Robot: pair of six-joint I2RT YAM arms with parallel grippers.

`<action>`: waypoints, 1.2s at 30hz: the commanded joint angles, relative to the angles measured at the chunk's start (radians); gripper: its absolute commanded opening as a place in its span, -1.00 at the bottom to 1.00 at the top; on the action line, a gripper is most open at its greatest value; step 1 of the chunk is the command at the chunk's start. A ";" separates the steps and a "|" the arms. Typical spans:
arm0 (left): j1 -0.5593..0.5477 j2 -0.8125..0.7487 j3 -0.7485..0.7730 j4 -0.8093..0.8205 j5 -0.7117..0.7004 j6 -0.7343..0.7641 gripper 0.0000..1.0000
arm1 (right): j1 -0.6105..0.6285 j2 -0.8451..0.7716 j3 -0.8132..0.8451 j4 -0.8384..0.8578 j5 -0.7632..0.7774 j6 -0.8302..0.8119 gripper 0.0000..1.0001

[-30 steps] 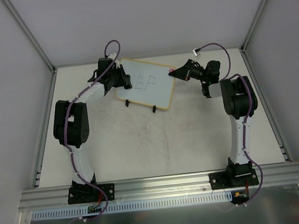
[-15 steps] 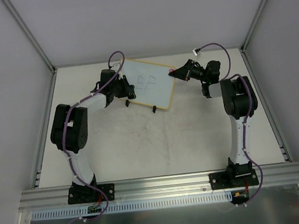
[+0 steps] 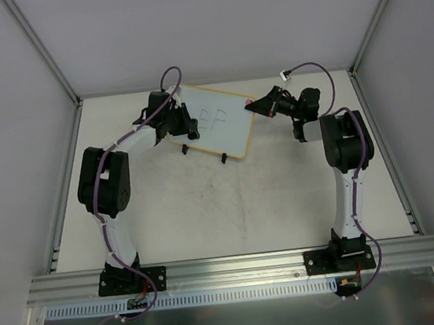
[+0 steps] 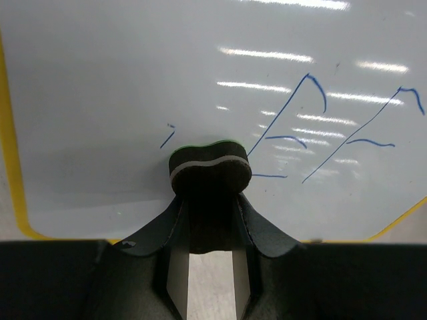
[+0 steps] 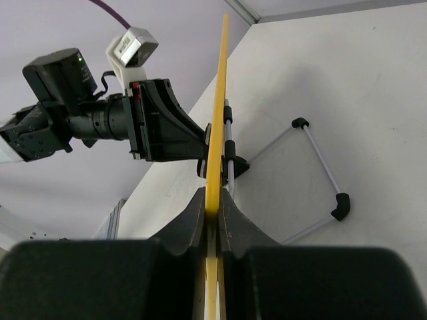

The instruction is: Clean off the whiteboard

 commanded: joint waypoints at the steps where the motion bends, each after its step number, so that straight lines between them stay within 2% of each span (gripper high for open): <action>1: -0.026 0.046 0.157 -0.051 0.009 0.016 -1.00 | 0.018 -0.073 0.002 0.254 -0.088 -0.012 -1.00; 7: -0.020 0.127 0.364 -0.150 -0.060 0.061 -1.00 | 0.023 -0.074 0.000 0.254 -0.090 -0.012 -1.00; 15: -0.006 0.166 0.447 -0.190 -0.070 0.072 -1.00 | 0.026 -0.073 0.002 0.254 -0.093 -0.012 -1.00; 21: -0.009 0.146 0.384 -0.190 -0.073 0.079 -1.00 | 0.024 -0.074 0.002 0.254 -0.091 -0.012 -1.00; 28: -0.004 0.057 0.170 -0.146 -0.150 0.032 -1.00 | 0.024 -0.073 0.002 0.256 -0.093 -0.012 -1.00; 36: -0.022 0.011 0.025 -0.063 -0.061 0.007 -1.00 | 0.024 -0.074 0.000 0.254 -0.091 -0.010 -1.00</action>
